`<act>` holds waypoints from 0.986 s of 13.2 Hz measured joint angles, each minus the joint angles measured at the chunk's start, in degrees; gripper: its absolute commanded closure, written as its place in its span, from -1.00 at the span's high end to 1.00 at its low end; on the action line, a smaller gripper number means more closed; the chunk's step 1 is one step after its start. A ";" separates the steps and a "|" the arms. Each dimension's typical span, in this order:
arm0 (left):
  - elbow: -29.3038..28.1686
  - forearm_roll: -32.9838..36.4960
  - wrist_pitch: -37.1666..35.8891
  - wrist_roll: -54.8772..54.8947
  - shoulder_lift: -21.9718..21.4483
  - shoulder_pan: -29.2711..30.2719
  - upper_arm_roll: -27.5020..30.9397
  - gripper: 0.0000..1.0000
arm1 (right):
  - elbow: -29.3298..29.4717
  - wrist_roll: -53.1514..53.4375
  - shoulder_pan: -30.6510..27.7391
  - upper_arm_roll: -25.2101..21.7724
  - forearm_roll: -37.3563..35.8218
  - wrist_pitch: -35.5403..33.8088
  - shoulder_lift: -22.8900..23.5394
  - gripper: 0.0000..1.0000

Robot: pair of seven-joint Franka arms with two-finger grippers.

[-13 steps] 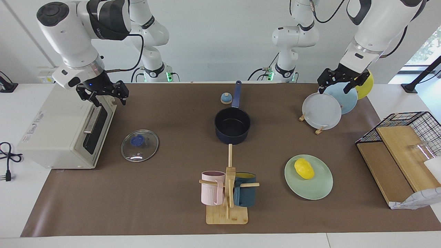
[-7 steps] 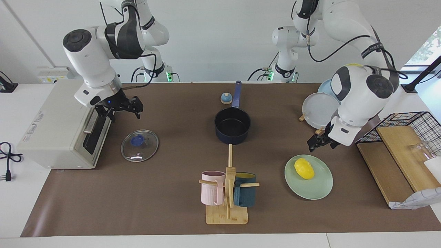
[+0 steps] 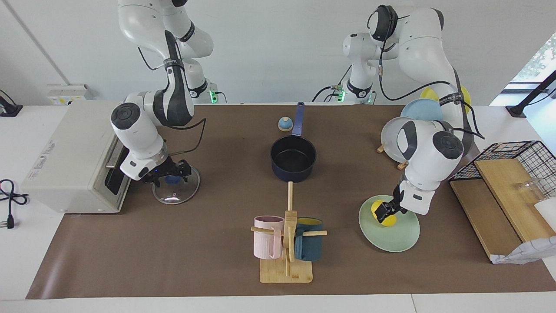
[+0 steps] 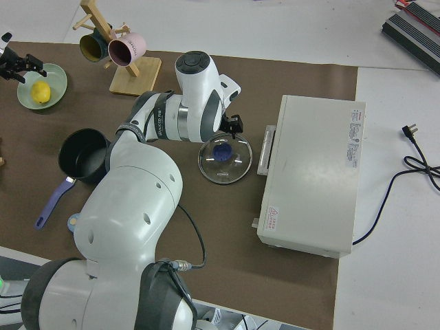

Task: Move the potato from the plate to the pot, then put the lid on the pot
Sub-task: 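Grasp the yellow potato with the left gripper while the right gripper grasps the lid knob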

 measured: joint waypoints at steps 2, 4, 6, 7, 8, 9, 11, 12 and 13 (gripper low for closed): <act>-0.56 0.69 0.02 -0.76 0.48 0.00 0.06 1.00 | -1.29 -0.73 0.00 -0.02 0.00 0.08 -0.03 1.00; -1.77 0.80 0.83 -1.81 0.51 0.00 0.07 1.00 | -3.03 -1.40 -0.01 -0.05 0.00 1.12 -0.23 1.00; -3.05 0.83 1.56 -2.30 0.53 0.00 0.08 1.00 | -4.80 -2.25 -0.04 -0.07 0.00 2.33 -0.61 1.00; -3.54 0.83 1.79 -2.44 0.52 0.00 0.09 1.00 | -5.26 -3.78 -0.13 -0.16 0.00 2.35 -0.86 1.00; -3.83 0.84 1.86 -2.69 0.52 0.00 0.10 0.85 | -5.46 -5.01 -0.25 -0.35 0.00 2.35 -1.04 0.99; -4.01 0.84 1.89 -3.04 0.52 0.00 0.10 0.55 | -5.58 -5.66 -0.47 -0.41 0.00 2.35 -1.18 0.97; -4.07 0.86 1.90 -3.24 0.49 0.00 0.16 -0.85 | -5.78 -6.05 -0.73 -0.41 0.00 2.14 -1.43 0.84; -4.07 0.88 1.90 -3.24 0.43 0.00 0.21 -1.00 | -5.80 -6.06 -0.73 -0.40 0.00 2.05 -1.49 0.75; -4.02 0.90 1.90 -3.24 0.33 0.00 0.22 -1.00 | -5.80 -6.06 -0.73 -0.39 0.00 2.00 -1.52 0.64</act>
